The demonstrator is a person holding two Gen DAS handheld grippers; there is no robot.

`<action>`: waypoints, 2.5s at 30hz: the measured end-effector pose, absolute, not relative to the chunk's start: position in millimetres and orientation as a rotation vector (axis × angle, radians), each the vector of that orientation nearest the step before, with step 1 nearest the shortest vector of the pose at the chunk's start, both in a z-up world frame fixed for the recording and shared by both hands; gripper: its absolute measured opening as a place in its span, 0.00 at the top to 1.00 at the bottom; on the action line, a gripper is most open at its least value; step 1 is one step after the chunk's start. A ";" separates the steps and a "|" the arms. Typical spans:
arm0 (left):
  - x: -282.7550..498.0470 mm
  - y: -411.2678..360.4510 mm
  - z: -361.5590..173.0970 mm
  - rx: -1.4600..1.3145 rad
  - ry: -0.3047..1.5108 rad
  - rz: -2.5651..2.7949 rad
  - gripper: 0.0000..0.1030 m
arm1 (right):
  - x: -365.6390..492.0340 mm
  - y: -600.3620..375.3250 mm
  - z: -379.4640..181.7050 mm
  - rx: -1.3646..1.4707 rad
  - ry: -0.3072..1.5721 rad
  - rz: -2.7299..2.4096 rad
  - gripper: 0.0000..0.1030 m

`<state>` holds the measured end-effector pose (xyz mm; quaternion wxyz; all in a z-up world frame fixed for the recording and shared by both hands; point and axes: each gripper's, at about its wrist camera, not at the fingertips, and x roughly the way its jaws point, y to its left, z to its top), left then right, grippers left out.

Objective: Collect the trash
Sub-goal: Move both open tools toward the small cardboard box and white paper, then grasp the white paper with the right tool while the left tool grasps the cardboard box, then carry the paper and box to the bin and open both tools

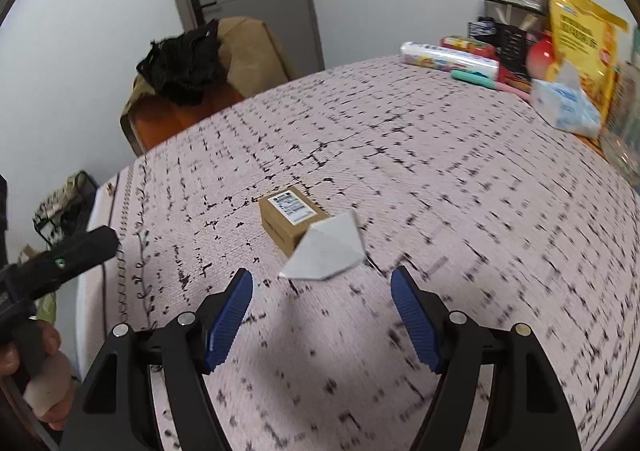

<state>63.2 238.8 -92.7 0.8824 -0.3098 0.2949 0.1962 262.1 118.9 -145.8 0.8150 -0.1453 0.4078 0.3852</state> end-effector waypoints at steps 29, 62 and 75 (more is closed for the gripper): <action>133.2 201.1 -92.0 -0.507 0.718 0.314 0.14 | 281.0 90.4 -156.6 -0.346 0.892 0.822 0.82; 208.4 41.7 -49.2 -0.210 0.722 0.061 0.53 | 253.9 -184.2 -96.4 0.119 0.754 0.452 0.80; 247.9 -105.3 -49.8 -0.134 0.761 -0.186 0.53 | 248.8 -291.0 -103.4 0.191 0.751 0.292 0.78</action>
